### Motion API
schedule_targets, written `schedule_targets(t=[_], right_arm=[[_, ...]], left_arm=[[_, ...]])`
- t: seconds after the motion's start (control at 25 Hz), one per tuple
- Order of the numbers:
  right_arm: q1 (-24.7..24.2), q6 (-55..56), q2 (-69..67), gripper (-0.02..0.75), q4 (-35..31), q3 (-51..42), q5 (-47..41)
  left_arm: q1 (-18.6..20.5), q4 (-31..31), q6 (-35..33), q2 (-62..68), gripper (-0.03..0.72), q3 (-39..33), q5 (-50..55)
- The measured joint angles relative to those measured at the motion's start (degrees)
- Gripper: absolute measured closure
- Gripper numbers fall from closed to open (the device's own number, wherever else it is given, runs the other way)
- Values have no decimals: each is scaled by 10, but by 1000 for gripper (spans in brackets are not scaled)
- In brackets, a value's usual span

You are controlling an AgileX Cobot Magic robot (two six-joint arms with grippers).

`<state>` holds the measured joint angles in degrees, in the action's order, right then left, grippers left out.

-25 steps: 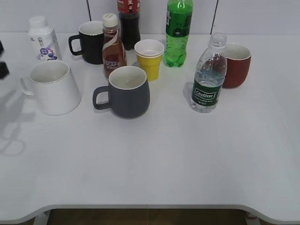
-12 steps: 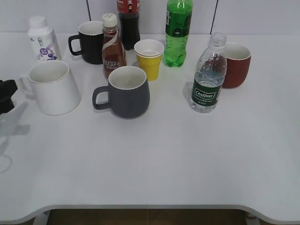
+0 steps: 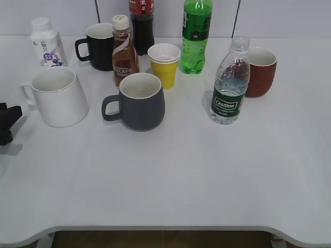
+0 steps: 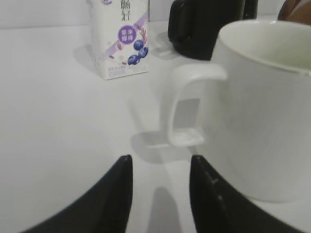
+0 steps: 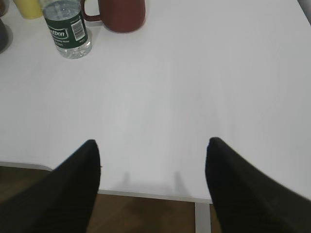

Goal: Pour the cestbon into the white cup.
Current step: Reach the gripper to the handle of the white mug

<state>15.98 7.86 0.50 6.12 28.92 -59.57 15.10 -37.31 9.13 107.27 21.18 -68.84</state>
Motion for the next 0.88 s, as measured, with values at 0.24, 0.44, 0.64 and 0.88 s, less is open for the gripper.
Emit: schedule_targets(t=[0.24,0.44,0.64,0.88], right_arm=[[0,0,0,250,0,0,0],[0,0,0,253,0,0,0],[0,0,0,255,0,0,0],[0,0,0,259,0,0,0]], left_arm=[[-7,20,-5,21,361,20,-1],[-36,30,-6,22,360,43,-2],[-62,55,-6,22,360,75,5],[-88,57,-7,23,378,126,83]])
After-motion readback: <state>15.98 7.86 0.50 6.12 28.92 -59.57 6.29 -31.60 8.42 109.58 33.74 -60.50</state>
